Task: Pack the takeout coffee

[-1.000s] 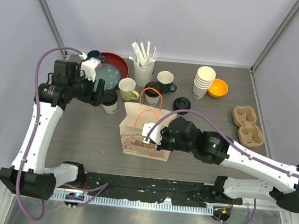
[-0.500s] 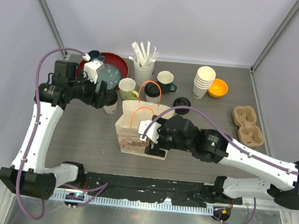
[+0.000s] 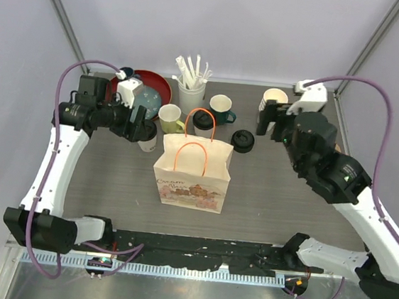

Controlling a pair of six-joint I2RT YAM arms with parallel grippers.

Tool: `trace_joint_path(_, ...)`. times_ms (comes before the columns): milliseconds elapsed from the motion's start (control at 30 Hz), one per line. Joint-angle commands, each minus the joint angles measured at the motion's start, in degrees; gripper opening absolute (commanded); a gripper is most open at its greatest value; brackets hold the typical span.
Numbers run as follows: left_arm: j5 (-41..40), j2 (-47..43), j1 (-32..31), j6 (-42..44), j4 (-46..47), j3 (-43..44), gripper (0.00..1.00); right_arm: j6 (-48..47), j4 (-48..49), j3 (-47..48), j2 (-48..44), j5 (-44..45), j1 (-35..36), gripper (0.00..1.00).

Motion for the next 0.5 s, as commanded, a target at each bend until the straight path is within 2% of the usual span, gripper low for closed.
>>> trace_joint_path(0,0.8,1.8,0.2,0.8,0.0,2.9,0.75,9.4,-3.1,-4.9,-2.2,7.5,-13.8,0.87)
trace_joint_path(33,0.5,2.1,0.3,0.9,0.1,2.9,0.75,9.9,-2.8,-7.1,-2.1,8.0,-19.0,0.87)
trace_joint_path(100,-1.0,2.4,0.2,1.3,0.9,2.8,0.76,14.4,-2.3,-9.7,-0.9,8.7,-24.5,0.87)
trace_joint_path(133,-1.4,2.5,0.2,1.3,1.3,2.7,0.75,14.4,-1.6,-12.0,0.0,7.2,-30.0,0.87)
trace_joint_path(200,-1.4,3.4,0.2,1.7,1.5,2.7,0.75,18.0,-0.7,-14.2,2.9,5.7,-35.2,0.86)
trace_joint_path(367,-2.2,5.6,0.2,2.7,1.1,4.1,0.74,25.9,0.4,-17.2,11.6,-7.2,-53.9,0.79)
trace_joint_path(467,-3.0,5.8,0.2,3.3,1.4,4.1,0.73,29.7,0.3,-17.3,17.8,-8.2,-58.1,0.77)
